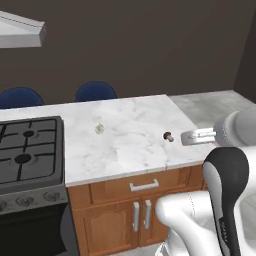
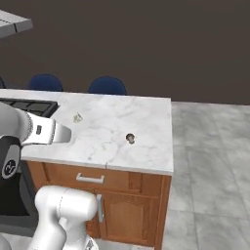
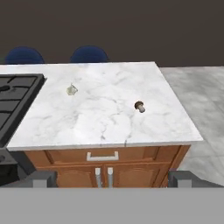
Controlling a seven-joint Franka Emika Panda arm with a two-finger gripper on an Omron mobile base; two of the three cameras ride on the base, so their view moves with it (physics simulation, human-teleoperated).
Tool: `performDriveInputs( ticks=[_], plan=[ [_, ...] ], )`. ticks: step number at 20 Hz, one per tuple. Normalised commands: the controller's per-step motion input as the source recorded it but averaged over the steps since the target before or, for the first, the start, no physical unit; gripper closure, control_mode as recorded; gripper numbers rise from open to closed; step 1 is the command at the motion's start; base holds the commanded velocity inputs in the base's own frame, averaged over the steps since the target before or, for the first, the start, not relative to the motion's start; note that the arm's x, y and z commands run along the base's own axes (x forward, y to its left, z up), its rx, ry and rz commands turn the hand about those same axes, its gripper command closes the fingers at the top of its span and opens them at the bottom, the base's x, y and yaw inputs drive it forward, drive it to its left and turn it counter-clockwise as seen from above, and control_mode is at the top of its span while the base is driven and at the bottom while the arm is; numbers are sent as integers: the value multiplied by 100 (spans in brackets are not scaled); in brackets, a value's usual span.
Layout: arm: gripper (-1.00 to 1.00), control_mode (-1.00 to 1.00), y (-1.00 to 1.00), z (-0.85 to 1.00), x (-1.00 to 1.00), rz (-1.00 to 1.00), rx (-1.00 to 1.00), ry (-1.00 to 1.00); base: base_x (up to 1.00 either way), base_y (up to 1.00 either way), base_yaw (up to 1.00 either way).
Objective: Place the beer on the top shelf of the fridge to keep it out of children's reach, and place the mushroom and garlic on lower shelves for easy access.
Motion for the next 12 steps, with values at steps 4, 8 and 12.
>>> performDriveInputs(
  ticks=[4,8,12],
  plan=[
    [-100,100,0,0,0,0,0,0,53,-1,13],
    [-100,100,0,0,0,0,0,0,56,0,11],
    [-100,100,0,0,0,0,0,0,51,0,11]
  ],
)
